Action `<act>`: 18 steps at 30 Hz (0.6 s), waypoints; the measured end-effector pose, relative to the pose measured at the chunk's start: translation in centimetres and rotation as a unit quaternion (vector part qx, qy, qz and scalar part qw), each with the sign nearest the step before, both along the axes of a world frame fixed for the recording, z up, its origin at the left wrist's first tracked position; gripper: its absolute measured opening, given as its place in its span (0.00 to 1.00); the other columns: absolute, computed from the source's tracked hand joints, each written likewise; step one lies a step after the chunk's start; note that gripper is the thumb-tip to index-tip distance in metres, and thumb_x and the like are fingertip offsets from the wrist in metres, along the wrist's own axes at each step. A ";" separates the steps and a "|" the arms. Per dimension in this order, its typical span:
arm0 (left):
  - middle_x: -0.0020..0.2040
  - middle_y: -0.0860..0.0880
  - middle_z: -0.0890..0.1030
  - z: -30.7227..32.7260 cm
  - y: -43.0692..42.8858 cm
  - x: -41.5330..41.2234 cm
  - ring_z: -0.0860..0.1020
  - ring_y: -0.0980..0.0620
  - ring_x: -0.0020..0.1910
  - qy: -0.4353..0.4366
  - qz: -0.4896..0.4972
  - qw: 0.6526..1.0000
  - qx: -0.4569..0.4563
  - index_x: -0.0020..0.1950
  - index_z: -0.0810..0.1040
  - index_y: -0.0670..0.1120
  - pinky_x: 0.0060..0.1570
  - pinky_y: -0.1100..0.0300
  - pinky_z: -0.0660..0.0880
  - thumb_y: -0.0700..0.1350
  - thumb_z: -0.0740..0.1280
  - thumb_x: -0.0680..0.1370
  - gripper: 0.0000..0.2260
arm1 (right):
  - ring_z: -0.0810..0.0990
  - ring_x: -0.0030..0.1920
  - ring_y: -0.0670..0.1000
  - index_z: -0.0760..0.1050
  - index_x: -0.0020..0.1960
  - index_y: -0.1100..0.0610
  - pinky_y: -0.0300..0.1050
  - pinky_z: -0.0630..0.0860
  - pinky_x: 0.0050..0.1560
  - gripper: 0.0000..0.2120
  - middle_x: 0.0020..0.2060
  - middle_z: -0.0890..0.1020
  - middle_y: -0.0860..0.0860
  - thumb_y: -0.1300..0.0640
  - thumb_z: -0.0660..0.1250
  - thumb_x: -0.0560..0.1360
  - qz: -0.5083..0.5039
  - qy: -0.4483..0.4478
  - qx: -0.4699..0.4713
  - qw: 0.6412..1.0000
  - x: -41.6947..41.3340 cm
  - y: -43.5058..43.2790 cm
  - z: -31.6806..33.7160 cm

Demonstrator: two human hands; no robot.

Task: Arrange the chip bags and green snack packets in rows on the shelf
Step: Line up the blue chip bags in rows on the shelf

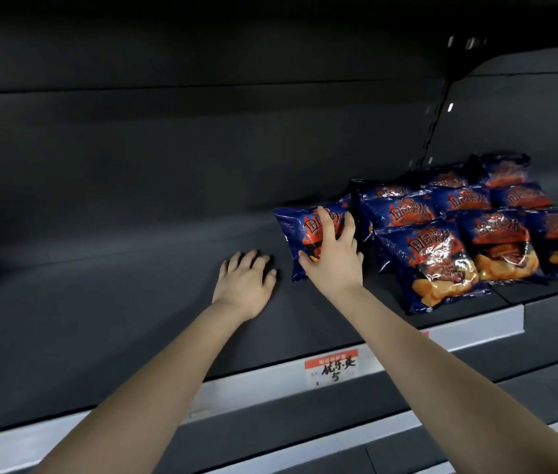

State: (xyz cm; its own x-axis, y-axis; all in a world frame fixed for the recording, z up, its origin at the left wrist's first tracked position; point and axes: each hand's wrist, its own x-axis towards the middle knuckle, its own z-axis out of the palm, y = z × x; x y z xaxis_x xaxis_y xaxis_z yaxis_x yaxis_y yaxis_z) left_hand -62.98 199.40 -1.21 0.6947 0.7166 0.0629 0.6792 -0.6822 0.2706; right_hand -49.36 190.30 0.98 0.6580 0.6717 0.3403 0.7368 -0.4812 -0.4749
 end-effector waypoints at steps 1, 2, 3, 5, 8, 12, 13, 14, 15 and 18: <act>0.77 0.51 0.56 0.0 0.0 0.0 0.51 0.47 0.76 0.001 0.002 1.000 0.000 0.75 0.59 0.54 0.75 0.49 0.47 0.56 0.48 0.82 0.21 | 0.65 0.68 0.64 0.49 0.76 0.43 0.62 0.65 0.64 0.38 0.76 0.47 0.58 0.48 0.68 0.74 -0.001 0.000 0.000 1.000 0.2 0.4 -0.2; 0.77 0.51 0.56 0.1 -0.1 0.0 0.50 0.47 0.76 0.002 0.004 1.000 0.001 0.75 0.58 0.54 0.75 0.49 0.47 0.56 0.48 0.82 0.21 | 0.65 0.68 0.64 0.49 0.76 0.44 0.61 0.66 0.63 0.38 0.76 0.46 0.58 0.48 0.67 0.74 -0.004 -0.003 -0.001 1.000 0.4 0.8 -0.3; 0.77 0.51 0.56 0.1 -0.1 0.0 0.50 0.47 0.76 0.003 0.005 1.000 0.003 0.75 0.58 0.54 0.75 0.50 0.47 0.56 0.47 0.82 0.21 | 0.66 0.67 0.65 0.49 0.76 0.44 0.61 0.66 0.63 0.37 0.76 0.46 0.59 0.48 0.67 0.74 -0.008 -0.006 -0.001 1.000 0.7 1.2 -0.4; 0.77 0.51 0.56 0.2 -0.1 0.0 0.50 0.47 0.76 0.003 0.006 1.000 0.006 0.75 0.58 0.54 0.75 0.50 0.47 0.56 0.48 0.81 0.22 | 0.66 0.67 0.65 0.48 0.76 0.44 0.61 0.67 0.62 0.37 0.75 0.45 0.60 0.48 0.66 0.75 -0.018 -0.011 0.004 1.000 1.4 2.2 -0.5; 0.76 0.52 0.56 0.1 -0.1 0.0 0.51 0.48 0.75 0.001 0.006 1.000 0.008 0.74 0.58 0.54 0.75 0.50 0.47 0.57 0.48 0.81 0.22 | 0.64 0.66 0.66 0.46 0.77 0.46 0.62 0.67 0.60 0.36 0.75 0.44 0.61 0.48 0.64 0.76 -0.044 -0.011 0.016 0.999 2.5 3.5 -0.7; 0.76 0.52 0.57 0.1 0.0 0.0 0.51 0.48 0.75 -0.009 0.009 1.000 0.005 0.74 0.59 0.54 0.74 0.51 0.47 0.57 0.49 0.81 0.21 | 0.62 0.66 0.67 0.44 0.77 0.48 0.64 0.67 0.60 0.36 0.76 0.42 0.60 0.46 0.61 0.78 -0.066 -0.023 0.022 0.997 3.0 5.5 -1.0; 0.76 0.52 0.57 0.1 0.0 0.0 0.52 0.49 0.75 -0.010 0.008 1.000 0.006 0.74 0.60 0.54 0.74 0.51 0.47 0.56 0.50 0.81 0.21 | 0.61 0.67 0.67 0.44 0.78 0.48 0.65 0.66 0.61 0.36 0.76 0.41 0.60 0.45 0.61 0.78 -0.068 -0.022 0.021 0.997 3.0 5.9 -1.2; 0.76 0.52 0.57 0.1 0.0 0.0 0.52 0.49 0.75 -0.011 0.008 1.000 0.007 0.74 0.60 0.54 0.74 0.51 0.47 0.56 0.50 0.81 0.21 | 0.59 0.69 0.68 0.45 0.78 0.48 0.66 0.64 0.63 0.36 0.76 0.41 0.61 0.45 0.61 0.77 -0.067 -0.018 0.021 0.997 3.1 6.2 -1.4; 0.76 0.52 0.57 0.1 0.0 0.0 0.51 0.49 0.75 -0.011 0.009 1.000 0.006 0.74 0.60 0.54 0.74 0.51 0.46 0.56 0.50 0.81 0.21 | 0.57 0.70 0.68 0.45 0.78 0.49 0.67 0.62 0.65 0.37 0.76 0.41 0.61 0.44 0.61 0.77 -0.066 -0.015 0.021 0.997 3.2 6.5 -1.5; 0.76 0.52 0.57 0.1 0.0 0.0 0.51 0.49 0.75 -0.010 0.010 1.000 0.005 0.74 0.60 0.54 0.74 0.52 0.46 0.56 0.50 0.81 0.21 | 0.53 0.72 0.69 0.43 0.78 0.50 0.68 0.57 0.68 0.45 0.76 0.42 0.61 0.39 0.66 0.72 -0.064 -0.020 -0.007 0.998 3.9 6.9 -1.8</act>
State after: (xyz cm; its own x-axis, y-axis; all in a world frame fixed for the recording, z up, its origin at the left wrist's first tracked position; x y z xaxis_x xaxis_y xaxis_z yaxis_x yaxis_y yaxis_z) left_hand -62.97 199.41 -1.14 0.6787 0.7295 0.0850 0.6869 -0.6715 0.2778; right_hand -45.47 197.25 -0.78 0.7245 0.5888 0.3583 0.6874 -0.5788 -0.4386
